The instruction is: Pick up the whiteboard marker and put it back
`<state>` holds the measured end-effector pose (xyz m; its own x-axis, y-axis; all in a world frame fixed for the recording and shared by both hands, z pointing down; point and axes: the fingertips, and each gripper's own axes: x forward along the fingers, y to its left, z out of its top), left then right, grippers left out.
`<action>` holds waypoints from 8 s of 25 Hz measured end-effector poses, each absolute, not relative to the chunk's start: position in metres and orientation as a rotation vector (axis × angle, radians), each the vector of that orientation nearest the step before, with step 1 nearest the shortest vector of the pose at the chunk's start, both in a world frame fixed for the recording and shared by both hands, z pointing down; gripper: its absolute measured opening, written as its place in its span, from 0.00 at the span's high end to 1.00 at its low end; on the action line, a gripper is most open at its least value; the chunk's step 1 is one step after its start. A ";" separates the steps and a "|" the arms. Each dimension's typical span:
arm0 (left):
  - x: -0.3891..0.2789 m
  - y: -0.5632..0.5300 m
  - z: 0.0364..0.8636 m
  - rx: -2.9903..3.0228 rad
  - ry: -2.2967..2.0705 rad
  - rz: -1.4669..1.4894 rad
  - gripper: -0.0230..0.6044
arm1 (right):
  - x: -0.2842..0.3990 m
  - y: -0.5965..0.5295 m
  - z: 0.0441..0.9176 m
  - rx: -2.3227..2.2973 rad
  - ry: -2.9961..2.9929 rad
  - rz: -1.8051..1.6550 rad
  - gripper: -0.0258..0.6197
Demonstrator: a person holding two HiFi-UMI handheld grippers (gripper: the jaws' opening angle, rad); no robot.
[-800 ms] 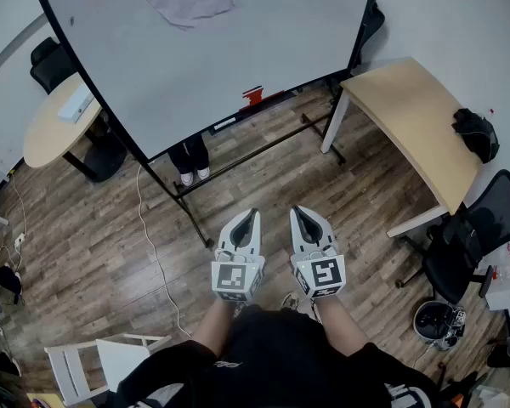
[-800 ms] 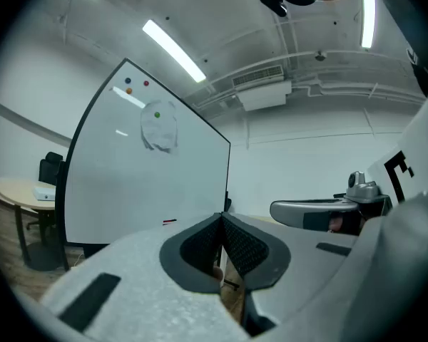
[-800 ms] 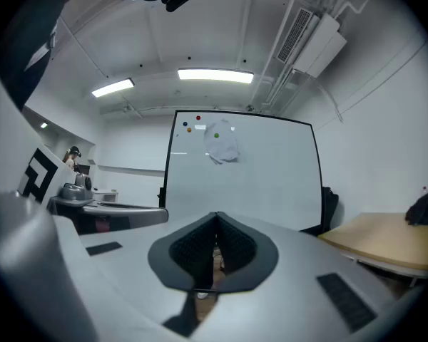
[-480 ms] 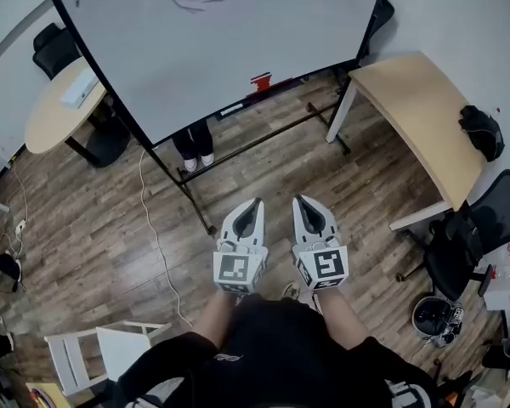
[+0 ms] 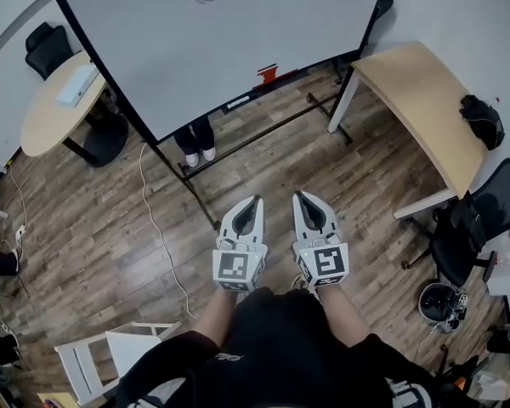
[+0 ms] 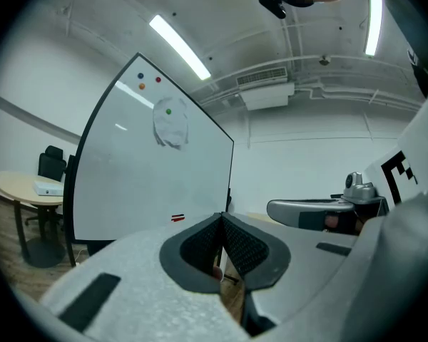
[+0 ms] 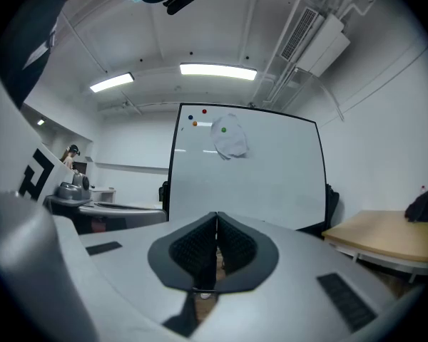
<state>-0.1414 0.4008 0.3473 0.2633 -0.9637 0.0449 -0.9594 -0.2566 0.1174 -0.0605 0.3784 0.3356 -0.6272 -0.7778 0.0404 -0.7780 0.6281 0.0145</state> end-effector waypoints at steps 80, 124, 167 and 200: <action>-0.279 -0.077 0.599 2.037 -1.310 1.555 0.95 | -0.135 -0.077 0.509 1.160 -2.644 0.481 0.96; -0.285 -0.102 0.656 1.880 -1.042 1.919 0.78 | -0.112 -0.114 0.549 1.233 -2.552 0.604 0.96; -0.288 -0.105 0.653 1.950 -1.208 2.030 0.86 | -0.095 -0.090 0.553 1.246 -2.542 0.621 0.96; -0.249 -0.068 0.452 2.313 -1.821 0.399 0.86 | -0.183 -0.079 0.462 1.136 -2.703 0.313 0.96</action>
<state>-0.2492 -0.0675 0.4525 0.2181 -0.9249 0.3116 -0.9704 -0.2393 -0.0311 -0.1831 -0.0793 0.4624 -0.6873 -0.6795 0.2568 -0.7202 0.6835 -0.1190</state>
